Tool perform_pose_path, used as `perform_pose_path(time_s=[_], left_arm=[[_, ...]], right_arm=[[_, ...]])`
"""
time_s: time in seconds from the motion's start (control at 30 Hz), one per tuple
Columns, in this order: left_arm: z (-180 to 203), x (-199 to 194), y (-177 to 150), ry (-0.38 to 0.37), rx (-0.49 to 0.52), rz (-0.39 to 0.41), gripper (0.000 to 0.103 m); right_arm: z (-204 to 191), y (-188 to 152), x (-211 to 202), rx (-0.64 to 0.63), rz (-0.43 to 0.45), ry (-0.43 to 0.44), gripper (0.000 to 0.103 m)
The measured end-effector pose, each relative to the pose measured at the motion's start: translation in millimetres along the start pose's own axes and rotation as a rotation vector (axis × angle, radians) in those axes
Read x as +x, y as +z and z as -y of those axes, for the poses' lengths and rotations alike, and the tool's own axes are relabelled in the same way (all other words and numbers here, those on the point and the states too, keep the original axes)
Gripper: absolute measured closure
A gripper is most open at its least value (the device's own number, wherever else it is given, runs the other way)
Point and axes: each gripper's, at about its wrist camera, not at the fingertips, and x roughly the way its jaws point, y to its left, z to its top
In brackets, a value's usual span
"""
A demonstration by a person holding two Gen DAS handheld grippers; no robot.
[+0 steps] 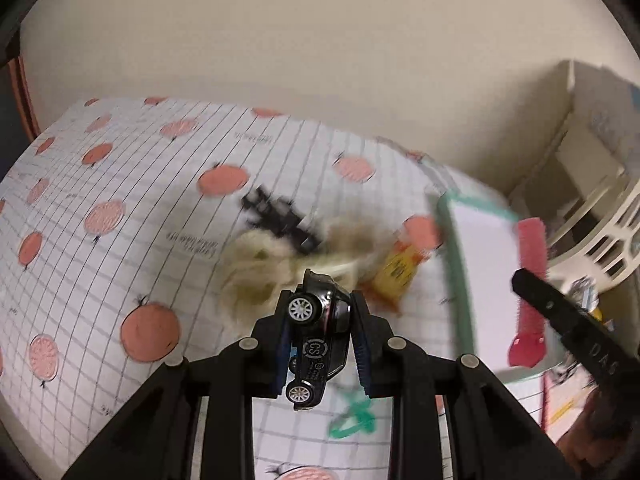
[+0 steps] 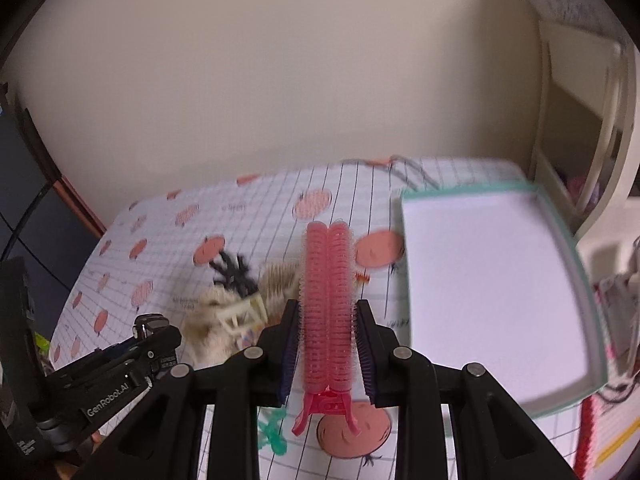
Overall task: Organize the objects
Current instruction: 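Carry the pink roller and black car over the white tray with both tools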
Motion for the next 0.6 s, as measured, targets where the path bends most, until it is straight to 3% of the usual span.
perform_pose_path(time_s=[0.23,0.6], left_arm=[[30.9,-14.8,26.6,-0.094,0.024,0.085,0.075],[82.2,8.8,49.4,-0.167,0.071,0.089,0.075]], right_arm=[[9.3,22.2,-20.5,-0.021,0.08,-0.031,0.074],[59.4,43.9,-17.9,0.044,0.12,-0.069,0.074]])
